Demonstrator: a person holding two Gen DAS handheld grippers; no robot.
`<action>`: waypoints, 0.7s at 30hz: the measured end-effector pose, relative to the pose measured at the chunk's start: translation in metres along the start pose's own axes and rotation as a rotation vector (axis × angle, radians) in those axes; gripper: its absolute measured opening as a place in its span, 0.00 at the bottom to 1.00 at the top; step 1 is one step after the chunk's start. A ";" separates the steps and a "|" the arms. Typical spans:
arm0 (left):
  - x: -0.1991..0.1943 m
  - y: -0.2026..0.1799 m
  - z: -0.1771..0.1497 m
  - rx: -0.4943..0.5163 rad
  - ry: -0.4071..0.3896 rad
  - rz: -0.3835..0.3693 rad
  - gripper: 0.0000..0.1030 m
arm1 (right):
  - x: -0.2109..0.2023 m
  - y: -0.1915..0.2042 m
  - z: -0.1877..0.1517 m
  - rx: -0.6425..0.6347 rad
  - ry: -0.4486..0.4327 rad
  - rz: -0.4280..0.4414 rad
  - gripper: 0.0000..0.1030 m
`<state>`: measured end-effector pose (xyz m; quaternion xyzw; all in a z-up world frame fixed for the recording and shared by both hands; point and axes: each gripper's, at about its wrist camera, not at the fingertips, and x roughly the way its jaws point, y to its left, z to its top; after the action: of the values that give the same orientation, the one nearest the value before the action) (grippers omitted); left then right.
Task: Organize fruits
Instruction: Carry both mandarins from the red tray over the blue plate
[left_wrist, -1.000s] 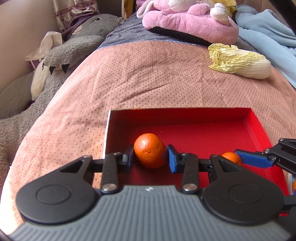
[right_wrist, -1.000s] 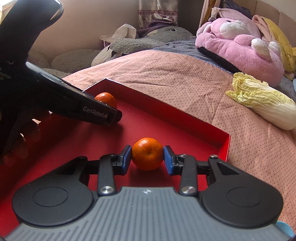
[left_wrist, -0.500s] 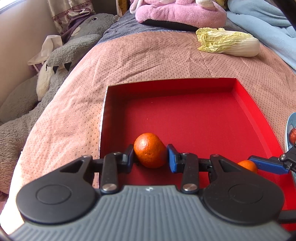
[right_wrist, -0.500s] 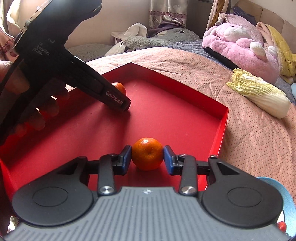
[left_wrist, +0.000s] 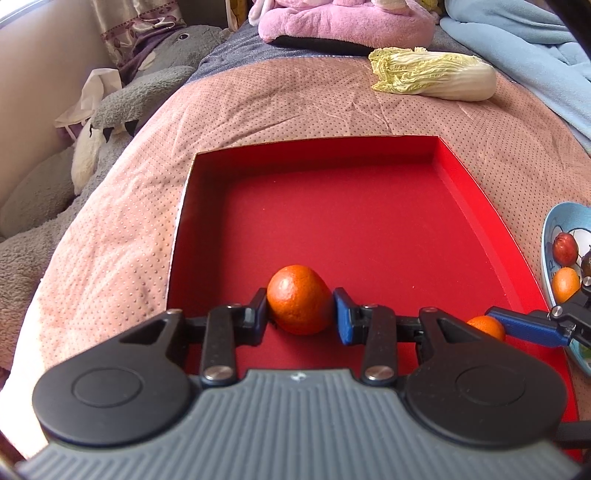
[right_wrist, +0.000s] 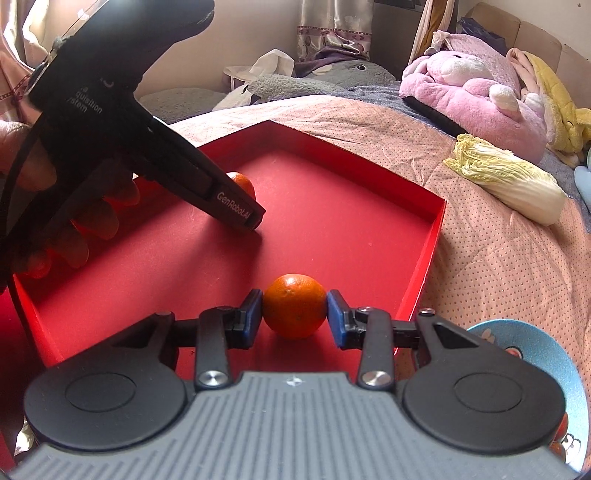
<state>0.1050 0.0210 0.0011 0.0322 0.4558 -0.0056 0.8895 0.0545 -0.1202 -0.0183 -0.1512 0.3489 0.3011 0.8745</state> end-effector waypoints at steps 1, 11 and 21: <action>-0.002 -0.001 -0.001 0.000 -0.005 0.001 0.39 | -0.003 0.000 -0.002 0.002 -0.002 0.001 0.42; -0.024 -0.010 -0.009 -0.030 -0.039 0.012 0.39 | -0.035 0.002 -0.014 0.010 -0.037 0.015 0.42; -0.043 -0.022 -0.023 -0.041 -0.072 0.030 0.39 | -0.066 0.007 -0.018 -0.002 -0.085 0.031 0.42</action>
<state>0.0608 -0.0004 0.0215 0.0206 0.4231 0.0161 0.9057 0.0029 -0.1507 0.0145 -0.1338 0.3134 0.3214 0.8835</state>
